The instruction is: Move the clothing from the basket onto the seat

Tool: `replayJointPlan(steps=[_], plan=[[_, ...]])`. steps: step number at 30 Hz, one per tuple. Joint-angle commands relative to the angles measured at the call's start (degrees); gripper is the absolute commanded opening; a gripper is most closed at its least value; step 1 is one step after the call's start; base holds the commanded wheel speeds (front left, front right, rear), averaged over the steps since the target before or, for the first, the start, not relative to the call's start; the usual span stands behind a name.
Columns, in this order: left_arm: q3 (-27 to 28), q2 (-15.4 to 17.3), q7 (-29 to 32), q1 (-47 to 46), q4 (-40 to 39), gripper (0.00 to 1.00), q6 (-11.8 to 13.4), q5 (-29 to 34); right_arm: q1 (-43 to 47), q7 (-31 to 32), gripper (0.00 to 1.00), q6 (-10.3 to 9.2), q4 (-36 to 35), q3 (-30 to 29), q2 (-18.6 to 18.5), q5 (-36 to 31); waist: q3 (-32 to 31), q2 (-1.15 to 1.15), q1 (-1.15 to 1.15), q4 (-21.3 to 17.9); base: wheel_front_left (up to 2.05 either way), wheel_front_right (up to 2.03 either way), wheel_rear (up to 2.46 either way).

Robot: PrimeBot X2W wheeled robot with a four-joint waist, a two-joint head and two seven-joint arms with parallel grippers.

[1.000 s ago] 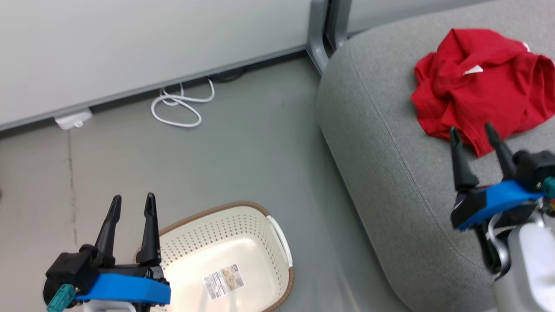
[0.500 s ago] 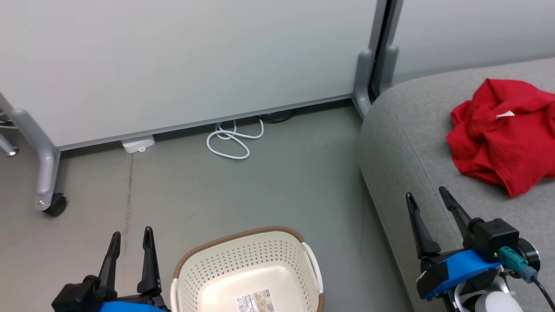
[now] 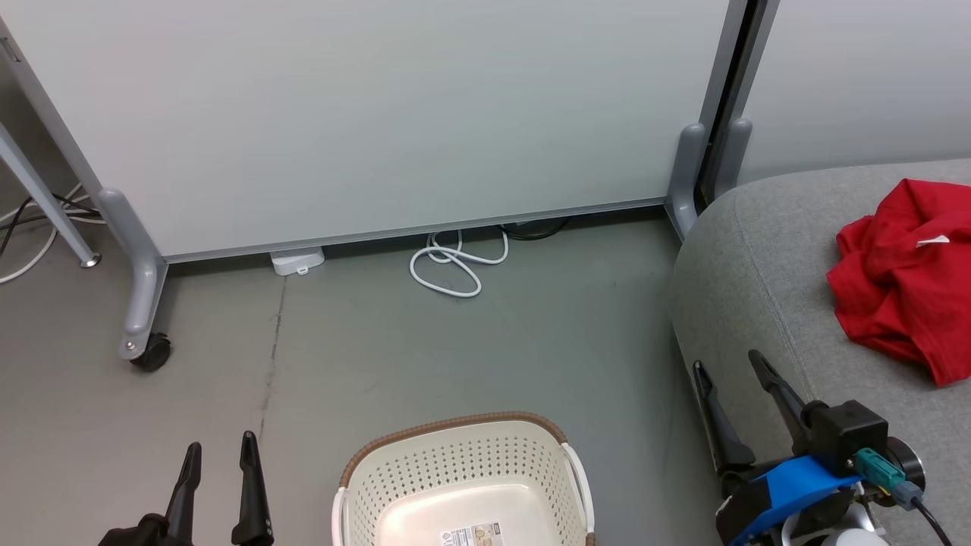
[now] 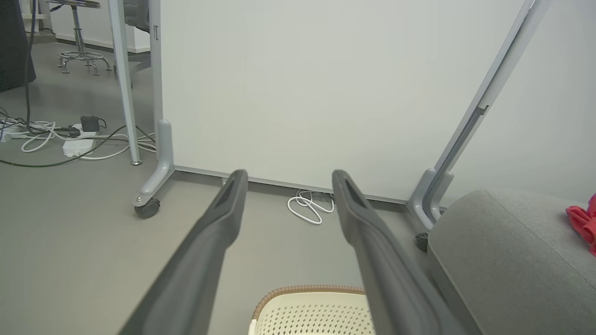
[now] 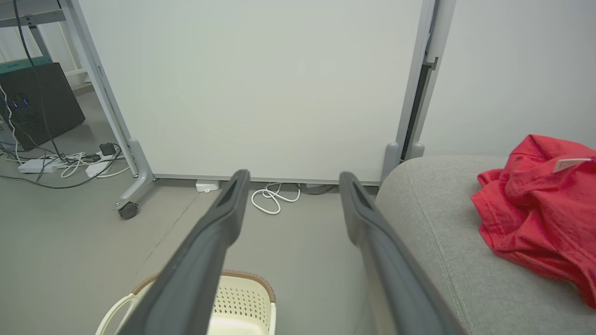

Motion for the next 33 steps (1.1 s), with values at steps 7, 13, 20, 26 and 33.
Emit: replayJointPlan(steps=[7, 13, 20, 26, 33], plan=[[0.5, -0.3, -0.2, 0.7, -0.2, 1.0, -0.3, 0.4, 1.1, -0.4, 1.0, 0.01, 1.2, 0.4, 0.1, 1.3, 0.1, 0.0, 0.0, 0.1, 0.0, 0.0, 0.0], [0.3, -0.4, -0.2, 0.8, -0.4, 1.0, -0.4, 0.4, 1.2, -0.8, 1.0, 0.01, 1.8, 0.6, 0.1, 2.0, 0.2, 0.0, 0.0, 0.0, 0.0, 0.0, 0.0], [0.1, -0.5, -0.2, 1.1, -0.4, 1.0, -0.5, 0.2, 1.1, -0.9, 1.0, 0.01, 2.1, 0.7, 0.1, 2.7, 0.1, 0.0, 0.0, -0.1, 0.0, 0.0, 0.0], [-0.1, -0.2, -0.2, 1.1, -0.2, 1.0, -0.6, -0.3, 0.8, -1.1, 1.0, 0.01, 2.4, 0.8, 0.1, 2.8, 0.2, 0.0, 0.0, -0.2, 0.0, 0.0, 0.0], [-0.3, -1.2, 0.4, 2.0, 2.4, 0.0, -0.2, -0.6, 1.7, -0.7, 0.0, -0.01, 5.1, 1.0, 0.0, 2.6, 0.2, 0.0, 0.0, -0.2, 0.0, 0.0, 0.0]])
